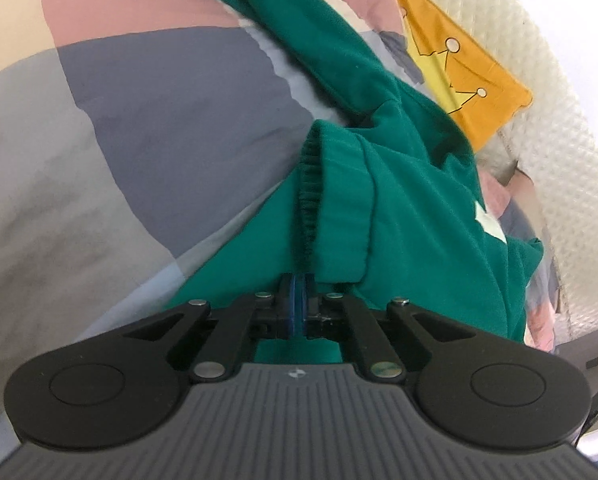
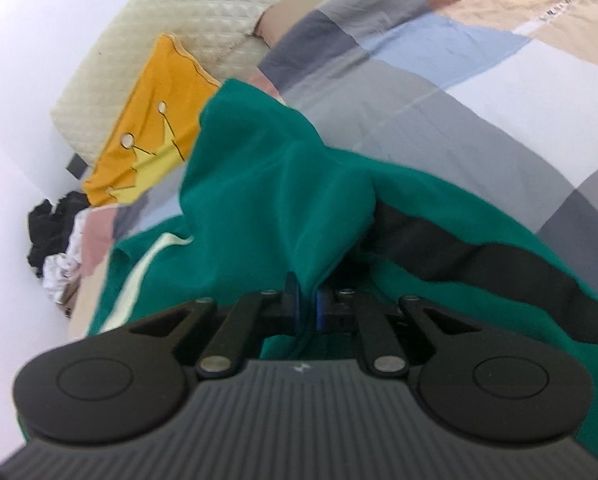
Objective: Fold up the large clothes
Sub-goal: 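Open both tools and release the folded sleeve onto the hoodie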
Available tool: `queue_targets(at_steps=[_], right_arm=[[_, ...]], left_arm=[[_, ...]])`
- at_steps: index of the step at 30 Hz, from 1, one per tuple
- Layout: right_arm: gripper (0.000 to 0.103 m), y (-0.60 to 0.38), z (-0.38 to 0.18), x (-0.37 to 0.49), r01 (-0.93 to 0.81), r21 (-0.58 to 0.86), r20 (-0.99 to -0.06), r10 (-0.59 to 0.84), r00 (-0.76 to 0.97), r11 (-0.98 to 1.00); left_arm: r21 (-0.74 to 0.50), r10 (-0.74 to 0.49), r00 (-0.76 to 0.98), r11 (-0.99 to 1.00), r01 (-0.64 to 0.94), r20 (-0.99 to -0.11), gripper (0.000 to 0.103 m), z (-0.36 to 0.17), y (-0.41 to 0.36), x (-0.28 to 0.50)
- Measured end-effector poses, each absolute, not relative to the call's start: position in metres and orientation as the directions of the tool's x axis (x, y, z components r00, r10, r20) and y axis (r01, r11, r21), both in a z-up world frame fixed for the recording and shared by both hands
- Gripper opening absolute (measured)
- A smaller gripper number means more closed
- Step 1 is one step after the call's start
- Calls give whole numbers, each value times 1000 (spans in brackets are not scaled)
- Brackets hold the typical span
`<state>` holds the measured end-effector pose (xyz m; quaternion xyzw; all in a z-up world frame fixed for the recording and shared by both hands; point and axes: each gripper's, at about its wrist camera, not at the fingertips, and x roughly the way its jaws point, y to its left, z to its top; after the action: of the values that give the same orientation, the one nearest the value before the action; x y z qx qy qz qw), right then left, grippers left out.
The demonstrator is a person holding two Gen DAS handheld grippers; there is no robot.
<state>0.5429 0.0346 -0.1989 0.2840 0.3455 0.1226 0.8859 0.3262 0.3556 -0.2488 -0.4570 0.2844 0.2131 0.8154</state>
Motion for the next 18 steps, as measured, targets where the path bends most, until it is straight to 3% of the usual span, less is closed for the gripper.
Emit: queue_targets(at_steps=[10, 13, 15, 18], right_arm=[[14, 43, -191, 537, -75, 523, -551, 404, 731, 849], [18, 44, -181, 529, -98, 498, -554, 403, 729, 861], [36, 44, -174, 521, -114, 472, -559, 397, 728, 874], [48, 44, -160, 504, -160, 449, -547, 412, 729, 879]], left_arm=[[-549, 129, 725, 568, -613, -677, 5, -242, 344, 333], [-541, 124, 726, 586, -603, -676, 15, -238, 339, 331], [-543, 119, 731, 593, -595, -671, 28, -235, 335, 329], [-519, 134, 729, 618, -591, -671, 36, -227, 327, 325]])
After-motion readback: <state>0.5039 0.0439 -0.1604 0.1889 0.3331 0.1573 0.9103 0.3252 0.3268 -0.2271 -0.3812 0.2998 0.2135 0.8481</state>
